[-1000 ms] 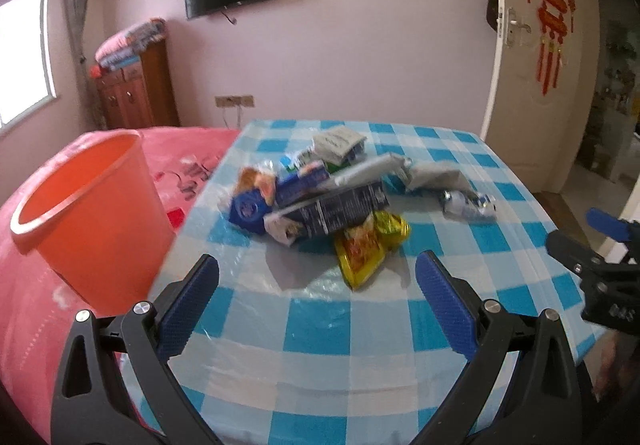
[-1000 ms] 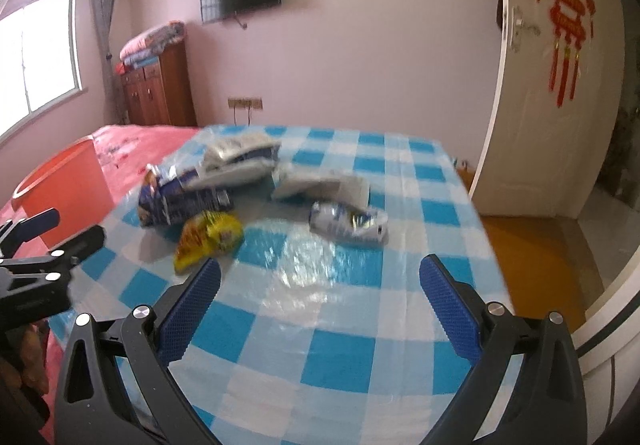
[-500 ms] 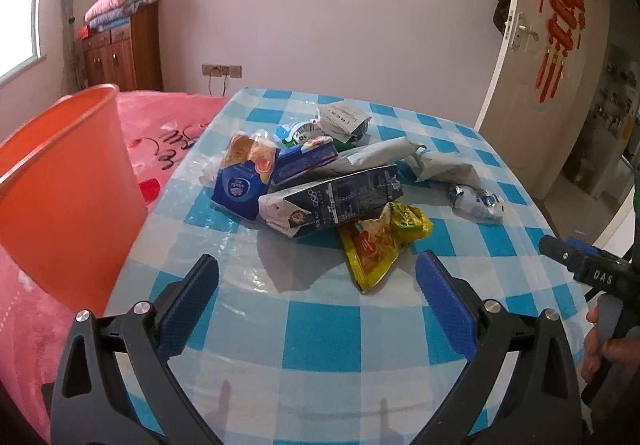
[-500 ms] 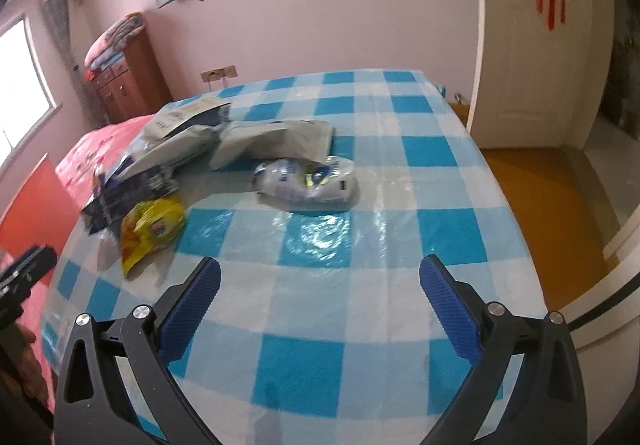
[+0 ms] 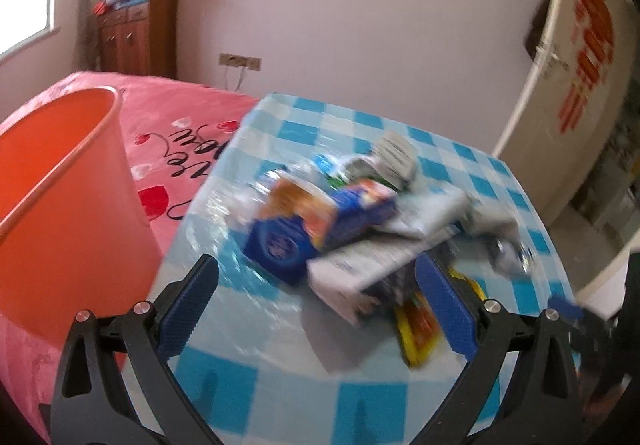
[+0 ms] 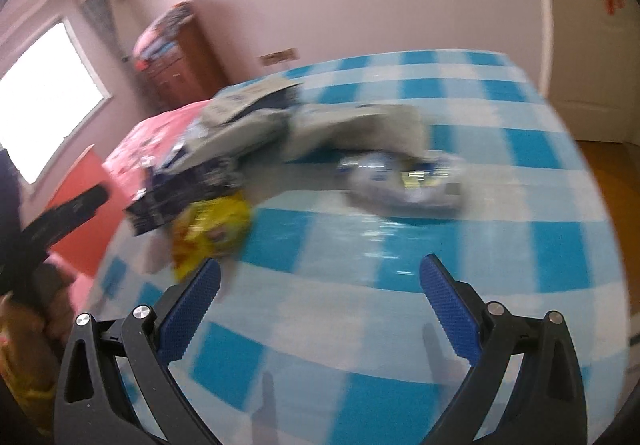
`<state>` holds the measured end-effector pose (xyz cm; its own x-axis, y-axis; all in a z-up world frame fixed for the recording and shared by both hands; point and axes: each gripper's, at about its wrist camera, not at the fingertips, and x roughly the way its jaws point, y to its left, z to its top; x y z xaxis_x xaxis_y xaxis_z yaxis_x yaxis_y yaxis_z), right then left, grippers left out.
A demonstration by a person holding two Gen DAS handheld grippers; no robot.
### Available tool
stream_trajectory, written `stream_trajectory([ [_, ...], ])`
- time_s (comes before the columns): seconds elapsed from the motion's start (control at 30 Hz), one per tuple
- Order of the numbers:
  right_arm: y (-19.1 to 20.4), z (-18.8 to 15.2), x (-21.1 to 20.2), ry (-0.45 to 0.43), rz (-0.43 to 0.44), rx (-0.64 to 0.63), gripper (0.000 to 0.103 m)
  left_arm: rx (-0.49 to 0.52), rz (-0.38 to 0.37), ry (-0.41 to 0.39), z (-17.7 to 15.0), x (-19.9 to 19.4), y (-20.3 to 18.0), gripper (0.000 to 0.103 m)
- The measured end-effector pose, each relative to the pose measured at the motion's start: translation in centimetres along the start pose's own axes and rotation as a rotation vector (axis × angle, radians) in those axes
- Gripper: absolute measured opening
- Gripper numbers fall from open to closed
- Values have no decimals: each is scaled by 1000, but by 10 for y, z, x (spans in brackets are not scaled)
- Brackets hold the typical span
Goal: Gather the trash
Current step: 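Grasp the yellow snack bag with the right tool while the left tool grasps a blue tissue pack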
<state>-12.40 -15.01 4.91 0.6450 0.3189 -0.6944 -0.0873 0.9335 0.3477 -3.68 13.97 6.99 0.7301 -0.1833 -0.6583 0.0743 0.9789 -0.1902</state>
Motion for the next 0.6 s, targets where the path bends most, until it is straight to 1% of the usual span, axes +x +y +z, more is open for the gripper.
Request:
stream_trajectory([
  [0.07,14,2,7,8,49,-27,98,-17,2,0,8,10,7,99],
  [0.17,31,6,18,22,106,-58,97,11,16,16,16,25,9,99],
  [0.23,37,9,28,41,137,-62,88,35,18,21,19,34,10,98],
  [0.27,38,9,32,52,148,-60,80,43,17,24,19,38,10,98],
  [0.37,43,14,46,85,182,-42,80,69,16,55,17,51,12,97],
  [0.47,46,18,53,94,190,-53,80,91,20,75,17,61,15,90],
  [0.53,48,20,59,101,199,-54,80,90,18,83,17,66,18,85],
  [0.57,48,21,62,107,206,-50,80,87,17,91,18,70,19,79],
  [0.6,48,22,65,112,213,-46,80,84,14,96,18,72,21,78],
])
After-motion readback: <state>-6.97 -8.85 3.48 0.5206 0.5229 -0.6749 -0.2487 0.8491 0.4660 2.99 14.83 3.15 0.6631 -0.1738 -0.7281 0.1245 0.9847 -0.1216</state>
